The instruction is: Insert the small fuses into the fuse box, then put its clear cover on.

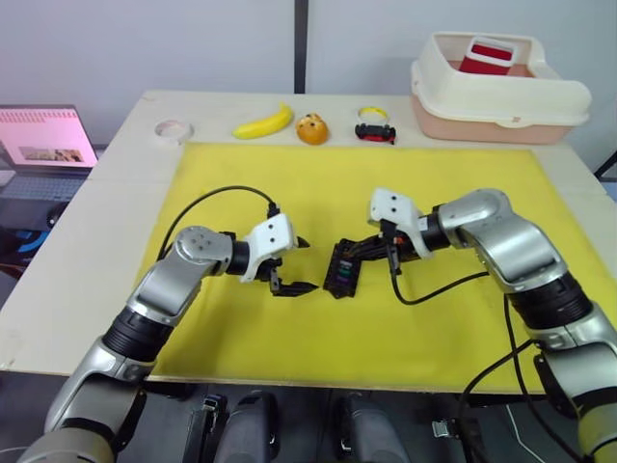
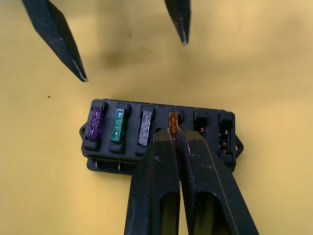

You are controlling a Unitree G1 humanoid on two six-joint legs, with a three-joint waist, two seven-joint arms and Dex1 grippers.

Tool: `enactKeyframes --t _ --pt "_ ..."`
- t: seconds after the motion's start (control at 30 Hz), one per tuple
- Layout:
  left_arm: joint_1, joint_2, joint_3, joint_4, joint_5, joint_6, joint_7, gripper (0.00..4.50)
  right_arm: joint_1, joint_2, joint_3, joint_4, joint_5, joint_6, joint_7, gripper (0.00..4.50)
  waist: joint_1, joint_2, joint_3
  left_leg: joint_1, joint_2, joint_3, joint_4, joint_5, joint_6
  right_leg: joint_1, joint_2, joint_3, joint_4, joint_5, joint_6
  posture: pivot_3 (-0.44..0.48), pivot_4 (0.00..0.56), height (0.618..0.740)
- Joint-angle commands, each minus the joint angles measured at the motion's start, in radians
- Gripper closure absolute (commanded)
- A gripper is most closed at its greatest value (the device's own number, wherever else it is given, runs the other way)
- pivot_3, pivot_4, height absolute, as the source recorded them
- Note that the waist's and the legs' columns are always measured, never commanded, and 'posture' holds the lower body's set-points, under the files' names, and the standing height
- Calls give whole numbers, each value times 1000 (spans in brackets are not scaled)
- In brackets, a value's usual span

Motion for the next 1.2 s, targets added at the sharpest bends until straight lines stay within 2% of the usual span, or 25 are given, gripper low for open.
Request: enactKeyframes --t 0.03,0.57,1.2 --pt "-3 -2 17 -25 -6 -13 0 0 -40 -14 -2 -41 -16 19 -13 4411 0 0 0 0 0 0 0 0 0 0 0 0 0 0 0 0 150 740" --pt "2 -2 19 -28 -4 -12 6 0 -44 -19 17 -105 -1 80 -9 4411 0 0 0 0 0 0 0 0 0 0 0 0 0 0 0 0 150 740" --pt "2 -3 18 -29 -5 -12 6 0 -34 -21 48 -88 -38 55 -35 4411 0 0 0 0 0 0 0 0 0 0 0 0 0 0 0 0 150 740"
